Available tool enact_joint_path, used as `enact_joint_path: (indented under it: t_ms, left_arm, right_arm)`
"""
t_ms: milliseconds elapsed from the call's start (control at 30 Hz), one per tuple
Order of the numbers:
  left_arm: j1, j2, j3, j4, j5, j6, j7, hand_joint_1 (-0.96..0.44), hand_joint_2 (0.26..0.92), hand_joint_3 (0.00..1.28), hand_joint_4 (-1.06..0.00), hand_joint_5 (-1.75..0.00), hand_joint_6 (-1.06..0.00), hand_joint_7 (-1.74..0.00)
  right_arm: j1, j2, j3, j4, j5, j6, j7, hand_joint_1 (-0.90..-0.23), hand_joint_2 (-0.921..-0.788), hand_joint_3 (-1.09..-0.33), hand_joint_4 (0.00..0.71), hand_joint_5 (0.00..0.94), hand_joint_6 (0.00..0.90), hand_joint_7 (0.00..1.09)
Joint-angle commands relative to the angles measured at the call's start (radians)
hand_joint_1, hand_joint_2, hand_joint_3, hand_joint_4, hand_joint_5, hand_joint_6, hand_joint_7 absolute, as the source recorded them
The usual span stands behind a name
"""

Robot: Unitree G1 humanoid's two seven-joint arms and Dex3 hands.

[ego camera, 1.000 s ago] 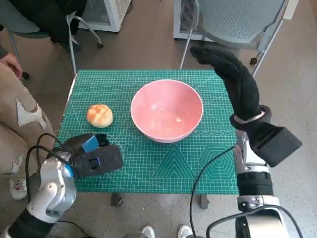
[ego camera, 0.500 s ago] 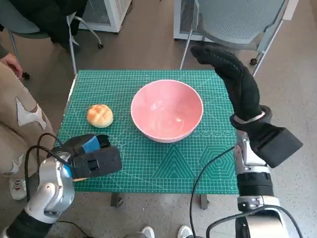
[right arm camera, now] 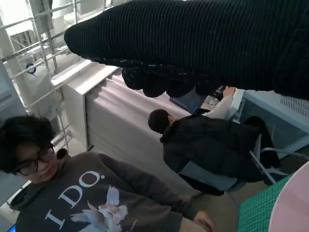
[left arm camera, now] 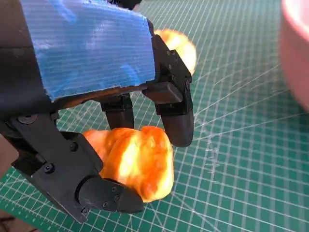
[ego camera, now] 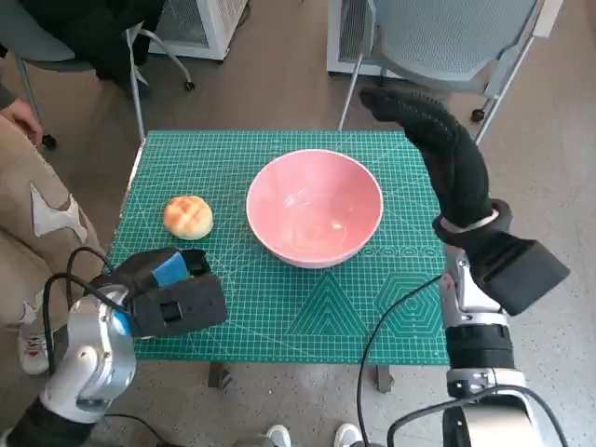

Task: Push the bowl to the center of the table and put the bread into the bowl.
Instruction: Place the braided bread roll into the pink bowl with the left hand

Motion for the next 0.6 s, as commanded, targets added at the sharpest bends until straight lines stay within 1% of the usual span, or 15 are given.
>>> enact_joint_path:
  t_ms: [33,100,133,233,333,400,533,600]
  left_arm:
    - [-0.013,0.024,0.035,-0.066,0.014,-0.005,-0.023,0.0,0.682,0.47,-0.72,-1.34,-0.69,-1.0]
    - [-0.028,0.031,0.051,-0.095,0.014,-0.006,-0.032,0.0,0.683,0.47,-0.72,-1.34,-0.7,-1.0]
    - [-0.034,0.033,0.058,-0.106,0.015,-0.007,-0.035,0.0,0.699,0.44,-0.72,-1.33,-0.7,-0.99]
    - [-0.055,0.035,0.075,-0.131,0.018,-0.009,-0.04,0.0,0.715,0.41,-0.73,-1.32,-0.71,-0.97]
    - [-0.077,0.035,0.091,-0.151,0.019,-0.012,-0.041,0.0,0.757,0.31,-0.75,-1.27,-0.72,-0.95]
    - [-0.088,0.035,0.098,-0.161,0.02,-0.013,-0.043,0.0,0.772,0.28,-0.76,-1.25,-0.72,-0.95]
    - [-0.122,0.035,0.113,-0.184,0.023,-0.015,-0.049,0.0,0.793,0.23,-0.78,-1.21,-0.72,-0.96]
    - [-0.143,0.035,0.121,-0.201,0.026,-0.014,-0.053,0.0,0.801,0.21,-0.8,-1.15,-0.7,-1.0]
  right_arm:
    - [0.023,-0.002,-0.001,0.01,0.003,0.015,0.002,-0.692,-0.921,-0.851,0.143,0.0,-0.001,0.44]
    - [0.022,-0.001,-0.001,0.011,0.004,0.015,0.003,-0.692,-0.921,-0.851,0.143,0.0,-0.001,0.44]
    - [0.022,0.0,-0.001,0.012,0.004,0.015,0.003,-0.692,-0.921,-0.851,0.143,0.0,-0.001,0.44]
    - [0.022,0.002,0.0,0.012,0.004,0.016,0.004,-0.692,-0.921,-0.852,0.143,0.0,-0.001,0.44]
    - [0.022,0.004,0.0,0.014,0.006,0.015,0.006,-0.692,-0.921,-0.852,0.142,0.0,-0.001,0.43]
    - [0.022,0.005,0.0,0.015,0.007,0.015,0.007,-0.692,-0.921,-0.852,0.142,0.0,-0.001,0.43]
    - [0.02,0.005,-0.001,0.021,0.011,0.013,0.012,-0.692,-0.921,-0.852,0.143,0.0,-0.001,0.44]
    - [0.019,0.005,-0.002,0.023,0.012,0.012,0.013,-0.692,-0.921,-0.851,0.143,0.0,-0.001,0.44]
